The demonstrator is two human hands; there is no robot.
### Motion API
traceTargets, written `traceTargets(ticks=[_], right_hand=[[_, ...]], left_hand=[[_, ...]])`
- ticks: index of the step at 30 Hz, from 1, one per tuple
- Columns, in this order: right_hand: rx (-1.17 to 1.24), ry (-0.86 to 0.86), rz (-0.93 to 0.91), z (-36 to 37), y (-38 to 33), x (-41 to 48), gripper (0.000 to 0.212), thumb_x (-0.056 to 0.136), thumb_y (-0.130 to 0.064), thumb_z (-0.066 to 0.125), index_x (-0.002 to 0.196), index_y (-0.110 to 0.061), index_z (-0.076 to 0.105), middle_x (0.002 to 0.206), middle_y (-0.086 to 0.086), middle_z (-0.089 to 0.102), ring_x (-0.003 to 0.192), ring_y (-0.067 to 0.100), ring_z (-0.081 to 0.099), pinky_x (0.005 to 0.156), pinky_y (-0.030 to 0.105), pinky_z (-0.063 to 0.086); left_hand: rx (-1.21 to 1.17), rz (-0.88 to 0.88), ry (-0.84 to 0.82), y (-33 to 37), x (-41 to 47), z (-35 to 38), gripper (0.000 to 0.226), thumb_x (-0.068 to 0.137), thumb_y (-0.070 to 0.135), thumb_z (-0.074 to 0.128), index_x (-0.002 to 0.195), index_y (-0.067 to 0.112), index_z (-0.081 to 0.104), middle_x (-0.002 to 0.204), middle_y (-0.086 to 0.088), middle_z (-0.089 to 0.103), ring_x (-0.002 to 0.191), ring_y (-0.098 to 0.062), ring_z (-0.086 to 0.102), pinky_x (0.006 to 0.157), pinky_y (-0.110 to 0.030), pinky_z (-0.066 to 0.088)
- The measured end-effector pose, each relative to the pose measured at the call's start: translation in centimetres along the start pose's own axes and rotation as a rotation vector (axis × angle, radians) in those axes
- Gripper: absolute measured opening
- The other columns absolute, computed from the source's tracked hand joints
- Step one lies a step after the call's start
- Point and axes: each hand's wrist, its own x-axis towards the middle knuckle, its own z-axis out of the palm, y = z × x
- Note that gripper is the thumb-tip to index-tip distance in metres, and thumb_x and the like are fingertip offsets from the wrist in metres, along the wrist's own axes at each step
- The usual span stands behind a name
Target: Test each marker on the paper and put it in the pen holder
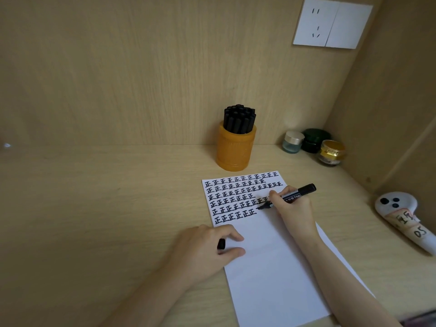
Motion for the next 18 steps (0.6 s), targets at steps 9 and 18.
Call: traceTargets(ticks=[9, 18], right_hand=[[0.001, 0.017, 0.012, -0.21, -0.08, -0.08, 0.023, 0.085, -0.01, 0.063, 0.067, 0.0, 0.051, 0.051, -0.001, 0.039, 0.042, 0.005, 0.032, 0.04, 0.014, 0.025], [0.005, 0.025, -0.026, -0.09, 0.14, -0.02, 0.024, 0.087, -0.009, 0.061, 0.07, 0.004, 0.052, 0.053, 0.0, 0.039, 0.042, 0.004, 0.033, 0.04, 0.015, 0.025]], left_hand=[[-0.003, 0.001, -0.01, -0.07, 0.12, 0.03, 0.027, 0.079, 0.06, 0.059, 0.102, 0.045, 0.06, 0.055, 0.007, 0.046, 0.056, -0.007, 0.05, 0.057, -0.014, 0.036], [-0.016, 0.005, -0.004, -0.12, 0.08, 0.01, 0.027, 0.079, 0.06, 0.059, 0.101, 0.046, 0.06, 0.054, 0.013, 0.047, 0.055, -0.004, 0.048, 0.058, -0.016, 0.035]])
